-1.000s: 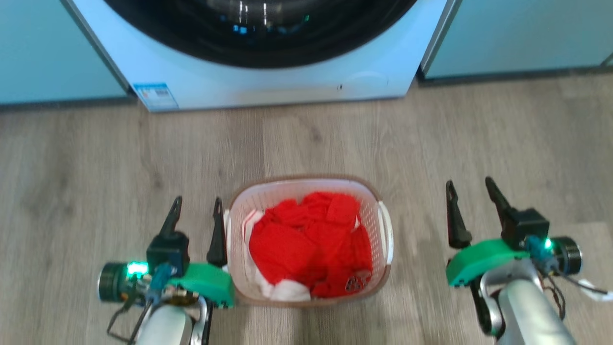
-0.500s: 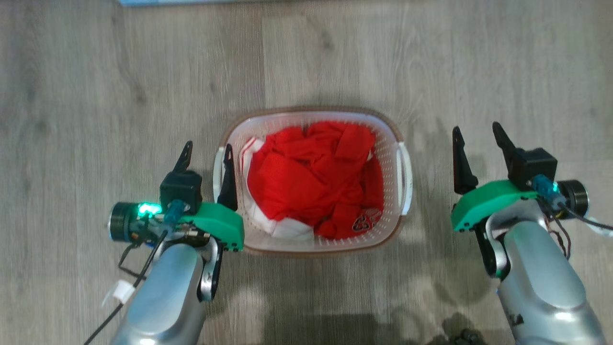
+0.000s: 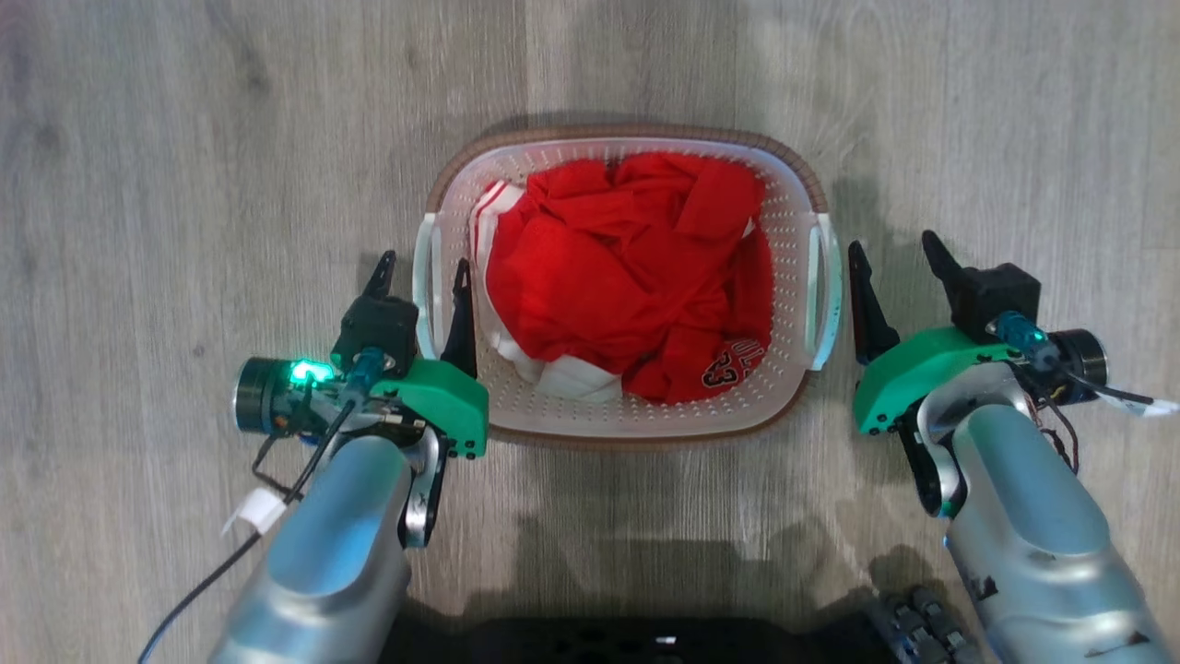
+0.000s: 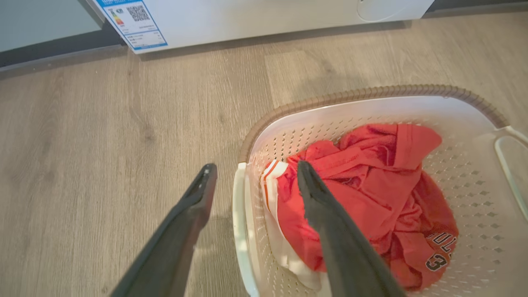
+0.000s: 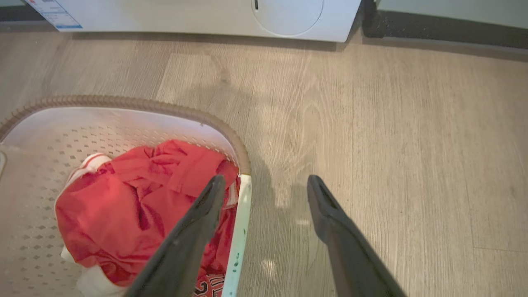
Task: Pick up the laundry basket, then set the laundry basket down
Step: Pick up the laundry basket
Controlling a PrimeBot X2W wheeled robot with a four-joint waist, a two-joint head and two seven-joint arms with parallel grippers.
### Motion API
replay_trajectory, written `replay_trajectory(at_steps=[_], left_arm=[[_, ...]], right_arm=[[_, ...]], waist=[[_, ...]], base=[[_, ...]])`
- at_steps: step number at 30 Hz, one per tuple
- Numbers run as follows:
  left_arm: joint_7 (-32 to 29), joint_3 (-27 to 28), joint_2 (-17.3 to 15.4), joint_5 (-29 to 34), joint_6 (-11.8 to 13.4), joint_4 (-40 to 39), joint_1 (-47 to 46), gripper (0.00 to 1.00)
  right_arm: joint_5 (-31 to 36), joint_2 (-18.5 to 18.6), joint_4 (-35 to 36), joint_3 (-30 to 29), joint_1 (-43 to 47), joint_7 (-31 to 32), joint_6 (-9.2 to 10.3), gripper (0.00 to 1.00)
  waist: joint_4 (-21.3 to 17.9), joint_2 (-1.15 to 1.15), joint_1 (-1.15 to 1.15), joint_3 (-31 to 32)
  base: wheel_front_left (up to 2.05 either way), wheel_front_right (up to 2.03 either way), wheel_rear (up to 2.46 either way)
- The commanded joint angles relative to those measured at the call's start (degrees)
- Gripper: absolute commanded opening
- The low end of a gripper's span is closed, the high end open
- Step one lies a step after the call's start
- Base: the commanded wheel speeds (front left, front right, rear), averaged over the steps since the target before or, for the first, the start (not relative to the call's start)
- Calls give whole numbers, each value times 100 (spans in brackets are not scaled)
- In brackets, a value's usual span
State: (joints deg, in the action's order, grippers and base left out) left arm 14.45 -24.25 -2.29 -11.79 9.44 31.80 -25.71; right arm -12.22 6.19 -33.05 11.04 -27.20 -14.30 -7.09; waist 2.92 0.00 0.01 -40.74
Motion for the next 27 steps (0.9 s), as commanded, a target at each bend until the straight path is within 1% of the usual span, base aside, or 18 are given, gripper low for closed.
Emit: replay_trajectory(at_steps=[1,8,12,17,22,27], left_arm=[[55,68,-59,-83,54,37,-72,100],[55,-58,-59,-259,51,527,-363,100],[55,-40,-59,-442,73,879,-577,100],[55,-38,-59,-526,76,1169,-813,100],[55,-61,-59,-655,43,1430,-941,100],[55,-165,-59,-843,-10,1662,-1022,100]], right_arm=[[-2,69,-41,220,43,-70,-40,100],[-107,110,-254,339,-142,-70,-40,100],[-139,148,-276,417,-264,-70,-40,100],[-185,184,-278,528,-401,-70,-40,100],[-234,198,-357,698,-467,-70,-40,100],[-324,194,-602,888,-509,-70,-40,100]], waist=[[34,0,-1,-153],[43,0,-1,-465],[55,0,-1,-691],[101,0,-1,-929],[155,0,-1,-1034],[180,0,-1,-1044]], base=[[0,0,0],[0,0,0],[0,0,0],[0,0,0],[0,0,0],[0,0,0]])
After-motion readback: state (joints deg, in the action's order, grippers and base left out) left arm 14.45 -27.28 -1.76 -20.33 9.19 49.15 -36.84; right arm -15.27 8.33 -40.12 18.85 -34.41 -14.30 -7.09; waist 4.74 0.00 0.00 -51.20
